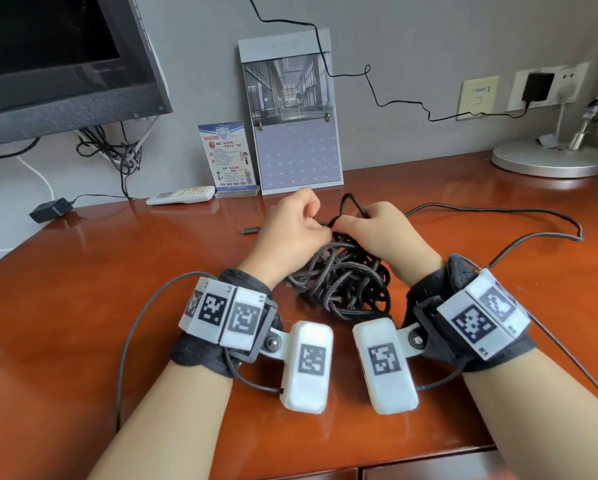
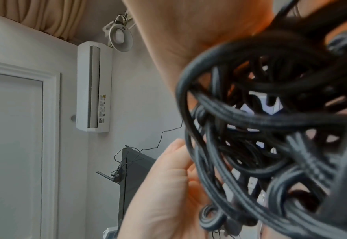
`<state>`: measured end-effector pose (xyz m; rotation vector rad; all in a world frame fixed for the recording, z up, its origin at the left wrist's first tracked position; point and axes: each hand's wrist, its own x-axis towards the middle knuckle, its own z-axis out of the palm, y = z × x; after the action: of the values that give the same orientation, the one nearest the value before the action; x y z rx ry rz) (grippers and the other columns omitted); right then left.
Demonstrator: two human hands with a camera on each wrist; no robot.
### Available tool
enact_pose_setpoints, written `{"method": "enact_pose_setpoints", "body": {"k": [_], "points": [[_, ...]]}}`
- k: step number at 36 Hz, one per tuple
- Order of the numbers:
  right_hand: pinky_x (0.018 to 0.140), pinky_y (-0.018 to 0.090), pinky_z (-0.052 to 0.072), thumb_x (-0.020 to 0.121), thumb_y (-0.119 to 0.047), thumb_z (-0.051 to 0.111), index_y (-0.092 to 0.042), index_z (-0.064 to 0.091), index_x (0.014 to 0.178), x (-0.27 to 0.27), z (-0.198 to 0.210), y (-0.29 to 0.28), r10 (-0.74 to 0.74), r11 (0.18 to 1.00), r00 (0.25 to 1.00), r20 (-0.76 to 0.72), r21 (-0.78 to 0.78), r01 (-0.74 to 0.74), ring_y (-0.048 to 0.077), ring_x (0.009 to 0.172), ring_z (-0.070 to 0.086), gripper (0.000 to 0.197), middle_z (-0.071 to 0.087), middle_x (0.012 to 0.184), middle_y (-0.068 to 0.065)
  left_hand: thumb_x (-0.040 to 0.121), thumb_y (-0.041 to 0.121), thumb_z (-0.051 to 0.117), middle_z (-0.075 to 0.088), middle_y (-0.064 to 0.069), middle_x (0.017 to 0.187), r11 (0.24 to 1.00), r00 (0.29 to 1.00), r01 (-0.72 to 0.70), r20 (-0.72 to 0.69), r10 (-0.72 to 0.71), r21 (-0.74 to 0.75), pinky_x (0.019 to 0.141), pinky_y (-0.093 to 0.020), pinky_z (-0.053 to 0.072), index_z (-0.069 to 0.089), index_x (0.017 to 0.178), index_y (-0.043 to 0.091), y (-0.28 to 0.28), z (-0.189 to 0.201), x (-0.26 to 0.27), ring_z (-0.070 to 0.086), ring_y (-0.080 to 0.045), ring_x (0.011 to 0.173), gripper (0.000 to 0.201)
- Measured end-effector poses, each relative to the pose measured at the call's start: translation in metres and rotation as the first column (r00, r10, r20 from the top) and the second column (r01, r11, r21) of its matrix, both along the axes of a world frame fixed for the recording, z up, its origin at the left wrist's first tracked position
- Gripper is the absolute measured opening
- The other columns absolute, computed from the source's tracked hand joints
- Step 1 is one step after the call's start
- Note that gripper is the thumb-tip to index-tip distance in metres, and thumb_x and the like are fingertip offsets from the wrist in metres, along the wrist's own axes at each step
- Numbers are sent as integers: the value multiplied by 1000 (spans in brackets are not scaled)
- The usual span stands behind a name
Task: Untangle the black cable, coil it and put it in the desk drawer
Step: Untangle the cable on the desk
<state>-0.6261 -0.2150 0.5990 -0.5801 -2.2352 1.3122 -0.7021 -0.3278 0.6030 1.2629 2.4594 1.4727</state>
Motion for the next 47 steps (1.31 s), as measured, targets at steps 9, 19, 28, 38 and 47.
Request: {"method": "enact_pose_setpoints", "body": {"k": [9,19,28,38,47], "points": [[51,27,31,89,-17,53,-8,46,69,1,5,7,-78,980,990,-118,172,98,20,61,43,23,48,67,4,87,-10,39,49,-6,68,958,884,-111,466,-26,264,47,-22,47,29,76,17,-4,18,6,51,-10,45,30],[55,30,33,85,-16,56,-7,44,69,2,1,-7,48,977,993,-104,213,-25,19,59,41,22,45,65,6,96,5,38,43,0,54,994,975,-95,194,105,-62,44,-21,42,51,84,14,-7,12,5,44,-13,49,20],[67,31,39,87,-17,54,-13,41,64,-3,0,6,-95,979,979,-182,159,125,28,77,51,27,54,92,16,99,1,26,41,5,52,890,745,-199,653,-135,411,41,-19,44,43,81,15,-7,22,4,31,-5,34,29],[55,8,31,86,-13,53,-15,34,65,-4,-3,1,49,944,976,-213,328,24,9,62,36,29,34,77,-4,101,15,36,37,3,53,995,947,-94,308,95,-18,37,-12,33,58,75,14,-15,14,-2,29,-2,32,33],[70,31,35,85,-13,56,-3,45,73,0,-1,10,-164,898,923,-348,334,285,26,78,45,19,39,98,6,98,4,32,42,5,60,905,709,-171,686,-161,389,64,-31,51,51,76,15,-20,27,-12,41,-7,48,31]]}}
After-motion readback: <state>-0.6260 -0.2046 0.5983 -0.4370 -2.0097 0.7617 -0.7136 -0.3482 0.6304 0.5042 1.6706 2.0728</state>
